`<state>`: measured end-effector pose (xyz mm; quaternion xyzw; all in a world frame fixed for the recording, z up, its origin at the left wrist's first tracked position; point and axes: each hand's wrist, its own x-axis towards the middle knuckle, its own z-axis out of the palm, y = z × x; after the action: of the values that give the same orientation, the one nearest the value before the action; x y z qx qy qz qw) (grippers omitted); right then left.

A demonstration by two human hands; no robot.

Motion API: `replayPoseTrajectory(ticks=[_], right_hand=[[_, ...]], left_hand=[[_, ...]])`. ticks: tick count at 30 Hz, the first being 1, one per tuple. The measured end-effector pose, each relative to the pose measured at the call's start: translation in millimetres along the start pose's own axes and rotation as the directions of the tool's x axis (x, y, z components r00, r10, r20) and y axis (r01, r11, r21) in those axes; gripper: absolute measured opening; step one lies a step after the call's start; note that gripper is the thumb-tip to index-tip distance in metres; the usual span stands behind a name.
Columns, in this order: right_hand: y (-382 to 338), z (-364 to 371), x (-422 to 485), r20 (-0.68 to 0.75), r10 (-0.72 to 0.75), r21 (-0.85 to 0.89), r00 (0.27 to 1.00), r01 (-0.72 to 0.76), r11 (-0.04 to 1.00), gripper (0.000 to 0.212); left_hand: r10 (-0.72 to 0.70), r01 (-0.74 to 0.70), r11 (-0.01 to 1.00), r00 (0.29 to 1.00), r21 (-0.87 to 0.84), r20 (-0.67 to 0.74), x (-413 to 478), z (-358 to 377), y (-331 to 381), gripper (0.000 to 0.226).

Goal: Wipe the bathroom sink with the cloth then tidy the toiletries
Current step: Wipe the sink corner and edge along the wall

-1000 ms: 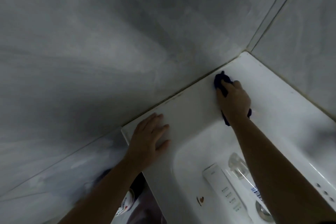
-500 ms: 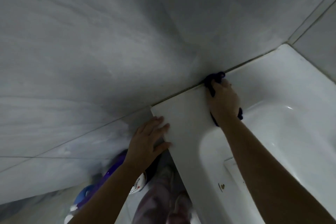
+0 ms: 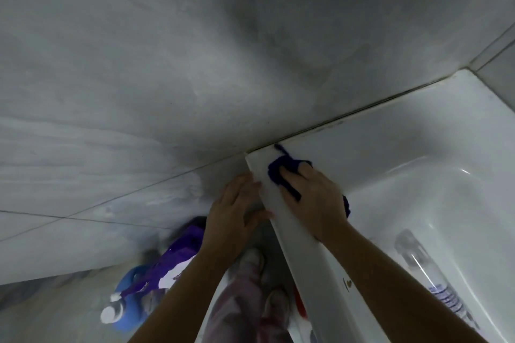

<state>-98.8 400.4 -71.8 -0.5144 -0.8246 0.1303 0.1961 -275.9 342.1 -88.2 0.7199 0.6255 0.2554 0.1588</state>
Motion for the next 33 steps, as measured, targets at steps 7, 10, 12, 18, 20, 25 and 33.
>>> replayPoseTrajectory(ticks=[7, 10, 12, 18, 20, 25, 33], right_hand=[[-4.1, 4.6, 31.6, -0.093, 0.097, -0.039, 0.991, -0.101, 0.994, 0.037], [-25.6, 2.8, -19.9, 0.014, -0.098, 0.023, 0.995, 0.097, 0.995, 0.039], [-23.1, 1.7, -22.1, 0.022, -0.113, 0.026, 0.993, 0.112, 0.993, 0.038], [-43.1, 25.8, 40.6, 0.044, -0.018, 0.030, 0.999, 0.016, 0.999, 0.032], [-39.2, 14.8, 8.6, 0.105, -0.118, 0.048, 0.987, 0.113, 0.992, 0.030], [-33.7, 6.4, -8.0, 0.102, -0.188, 0.059, 0.977, 0.182, 0.981, 0.031], [-43.8, 9.2, -36.3, 0.118, -0.173, 0.074, 0.978, 0.165, 0.983, 0.029]], left_hand=[[-0.050, 0.053, 0.994, 0.998, 0.098, -0.034, -30.2, -26.3, -16.1, 0.055], [-0.062, 0.063, 0.997, 0.998, 0.051, -0.031, -32.2, -28.6, -10.4, 0.052], [-0.068, 0.069, 0.997, 0.997, 0.047, -0.027, -33.4, -26.2, -8.9, 0.052], [-0.051, 0.055, 0.994, 0.998, 0.095, -0.037, -46.0, -34.9, -9.1, 0.046], [-0.053, 0.056, 0.995, 0.998, 0.088, -0.040, -51.9, -40.0, -9.0, 0.046], [-0.065, 0.067, 0.996, 0.997, 0.051, -0.044, -57.1, -40.9, -10.1, 0.044], [-0.040, 0.043, 0.998, 0.996, 0.039, -0.084, -46.8, -48.0, 0.8, 0.046]])
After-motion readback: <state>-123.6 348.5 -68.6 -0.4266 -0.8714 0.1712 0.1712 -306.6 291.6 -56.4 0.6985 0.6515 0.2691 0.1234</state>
